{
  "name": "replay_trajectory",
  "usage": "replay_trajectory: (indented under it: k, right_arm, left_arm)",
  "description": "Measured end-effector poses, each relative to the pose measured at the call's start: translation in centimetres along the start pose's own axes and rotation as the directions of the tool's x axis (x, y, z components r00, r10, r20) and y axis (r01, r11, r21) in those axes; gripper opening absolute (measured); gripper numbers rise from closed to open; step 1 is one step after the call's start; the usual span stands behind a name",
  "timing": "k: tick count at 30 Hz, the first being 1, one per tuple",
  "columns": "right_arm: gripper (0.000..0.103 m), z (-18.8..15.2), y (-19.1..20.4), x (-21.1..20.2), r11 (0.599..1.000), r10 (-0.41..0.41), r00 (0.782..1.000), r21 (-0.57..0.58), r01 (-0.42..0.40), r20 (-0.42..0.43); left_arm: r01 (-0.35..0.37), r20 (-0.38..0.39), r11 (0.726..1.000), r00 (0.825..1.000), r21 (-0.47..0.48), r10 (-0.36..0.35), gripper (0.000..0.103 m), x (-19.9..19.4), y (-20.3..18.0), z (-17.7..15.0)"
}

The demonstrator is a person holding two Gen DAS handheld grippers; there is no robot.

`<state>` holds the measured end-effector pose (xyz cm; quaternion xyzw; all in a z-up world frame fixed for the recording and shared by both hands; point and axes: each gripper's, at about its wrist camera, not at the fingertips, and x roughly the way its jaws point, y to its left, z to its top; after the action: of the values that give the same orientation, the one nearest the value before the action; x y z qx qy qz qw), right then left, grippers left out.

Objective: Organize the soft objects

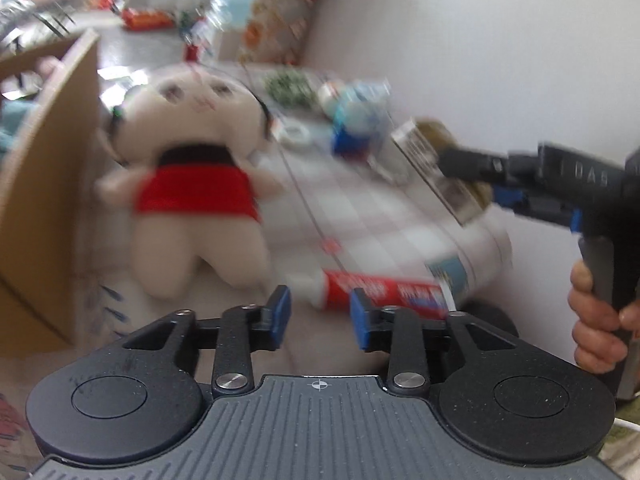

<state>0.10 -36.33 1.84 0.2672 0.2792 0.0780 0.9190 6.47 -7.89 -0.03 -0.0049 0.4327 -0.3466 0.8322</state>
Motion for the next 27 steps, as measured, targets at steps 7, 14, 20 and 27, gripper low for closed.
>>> replay_trajectory:
  k: [7, 14, 20, 27]
  right_arm:
    - [0.057, -0.9, -2.2, -1.2, 0.999, -0.008, 1.0, 0.041, 0.007, 0.023]
    - [0.057, -1.1, -4.0, -1.9, 0.998, -0.013, 0.999, 0.057, 0.01, 0.047]
    - [0.057, -1.0, -5.5, -2.6, 0.997, -0.019, 0.997, 0.072, 0.014, 0.071]
    - [0.057, -1.7, -6.9, -1.5, 0.995, -0.012, 0.998, 0.096, 0.006, 0.065]
  left_arm:
    - [0.104, -0.178, 0.988, 0.976, -0.117, -0.123, 0.057, 4.9, -1.3, -0.6]
    - [0.053, -0.136, 0.979, 0.987, -0.198, -0.081, 0.07, 7.0, -1.0, 1.9]
    - [-0.027, -0.173, 0.992, 0.985, -0.127, 0.005, 0.071, 9.8, -1.8, 3.8]
    - [-0.125, -0.169, 0.99, 0.976, 0.066, 0.134, 0.057, 11.6, -4.5, 4.0]
